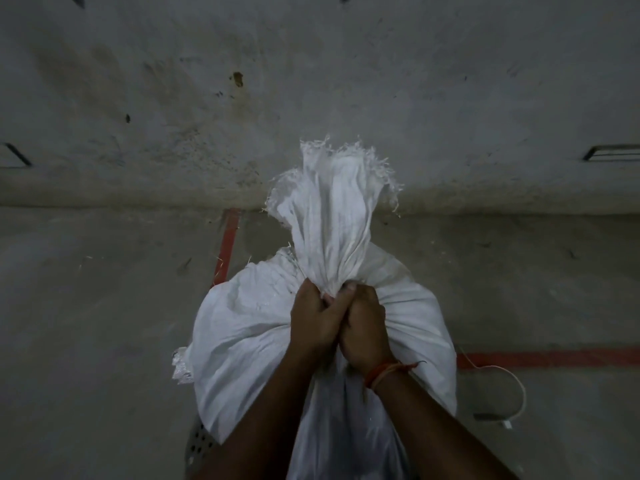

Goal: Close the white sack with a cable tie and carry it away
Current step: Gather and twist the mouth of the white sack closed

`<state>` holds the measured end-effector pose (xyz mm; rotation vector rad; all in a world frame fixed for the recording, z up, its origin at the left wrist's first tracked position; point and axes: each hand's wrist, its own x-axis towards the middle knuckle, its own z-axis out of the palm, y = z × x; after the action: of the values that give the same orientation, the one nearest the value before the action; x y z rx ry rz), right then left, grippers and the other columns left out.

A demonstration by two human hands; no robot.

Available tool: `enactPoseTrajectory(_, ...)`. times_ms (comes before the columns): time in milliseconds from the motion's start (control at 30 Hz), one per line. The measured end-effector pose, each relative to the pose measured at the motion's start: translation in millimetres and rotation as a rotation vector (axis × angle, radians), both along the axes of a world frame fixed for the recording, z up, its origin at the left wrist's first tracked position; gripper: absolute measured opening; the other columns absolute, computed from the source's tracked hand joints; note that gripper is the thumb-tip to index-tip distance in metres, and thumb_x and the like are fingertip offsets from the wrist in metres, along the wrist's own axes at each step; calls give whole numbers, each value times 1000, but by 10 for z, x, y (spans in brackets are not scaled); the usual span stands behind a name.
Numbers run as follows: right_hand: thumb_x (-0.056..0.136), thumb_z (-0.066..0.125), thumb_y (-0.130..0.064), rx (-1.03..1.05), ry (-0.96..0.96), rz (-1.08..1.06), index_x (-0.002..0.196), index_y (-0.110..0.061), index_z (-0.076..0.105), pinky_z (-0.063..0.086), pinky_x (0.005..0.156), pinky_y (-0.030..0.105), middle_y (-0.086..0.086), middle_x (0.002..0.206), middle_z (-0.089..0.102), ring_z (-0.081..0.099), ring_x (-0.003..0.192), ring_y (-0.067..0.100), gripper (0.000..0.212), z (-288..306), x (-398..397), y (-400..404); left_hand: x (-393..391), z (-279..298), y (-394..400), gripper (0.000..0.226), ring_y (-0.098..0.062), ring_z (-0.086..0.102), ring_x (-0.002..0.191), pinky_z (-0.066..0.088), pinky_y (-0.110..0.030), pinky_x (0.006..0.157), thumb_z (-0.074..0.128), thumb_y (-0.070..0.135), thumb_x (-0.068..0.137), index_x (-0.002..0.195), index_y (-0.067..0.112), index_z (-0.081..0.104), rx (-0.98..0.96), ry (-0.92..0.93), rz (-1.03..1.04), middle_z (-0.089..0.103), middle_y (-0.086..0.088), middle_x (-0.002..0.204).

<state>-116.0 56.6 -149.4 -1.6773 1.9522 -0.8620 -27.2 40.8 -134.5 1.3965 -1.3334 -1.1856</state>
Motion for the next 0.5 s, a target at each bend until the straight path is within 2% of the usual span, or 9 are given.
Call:
enactPoseTrajectory(67, 93, 57, -28, 20, 234, 41, 120, -16, 63, 47, 96, 36, 4, 125, 62, 52, 121, 22, 30, -14, 19, -2, -99, -37, 32, 28, -7, 69, 100, 56, -34, 95, 65, 39, 92, 111, 19, 67, 15, -10, 122, 74, 7, 102)
enactPoseTrajectory(133, 90, 59, -22, 6, 285, 73, 126, -12, 60, 46, 97, 37, 7, 130, 59, 52, 123, 27, 37, -19, 9, 4, -123, -42, 38, 21, -5, 68, 96, 54, -26, 88, 60, 28, 97, 109, 12, 68, 27, 3, 145, 74, 3, 98)
enactPoseTrajectory(167, 90, 59, -21, 4, 289, 96, 129, -10, 59, 45, 99, 38, 8, 133, 58, 51, 124, 29, 41, -37, -5, 2, -111, -43, 39, 21, -7, 68, 93, 53, -26, 85, 58, 26, 99, 106, 9, 68, 26, -5, 144, 74, 0, 96)
enactPoseTrajectory(267, 87, 58, -19, 79, 320, 201, 140, -6, 50, 37, 110, 41, 13, 147, 46, 39, 136, 31, 55, -38, -27, 39, -67, -112, 19, 30, -14, 70, 82, 57, -37, 78, 55, 30, 100, 89, 6, 69, -2, -112, 121, 73, -4, 82)
enactPoseTrajectory(333, 79, 59, -17, 30, 335, 201, 137, -1, 53, 40, 111, 46, 18, 145, 49, 37, 136, 30, 60, -36, -40, 87, -42, -171, 5, 40, -18, 70, 74, 58, -44, 73, 51, 40, 98, 82, 6, 65, -39, -204, 98, 70, -3, 73)
enactPoseTrajectory(400, 71, 56, -17, 5, 225, 181, 137, 2, 51, 40, 113, 47, 21, 145, 48, 38, 137, 30, 68, -54, -67, 111, -42, -161, -1, 45, -24, 71, 79, 57, -44, 75, 44, 47, 95, 92, 6, 63, -63, -276, 70, 71, -4, 78)
enactPoseTrajectory(500, 70, 50, -21, 40, 81, 203, 144, -1, 43, 31, 119, 41, 16, 154, 38, 36, 143, 28, 77, -56, -141, 100, -48, -110, -49, 58, -30, 69, 99, 53, -45, 91, 43, 46, 101, 132, -3, 46, -19, -370, 76, 72, -15, 105)
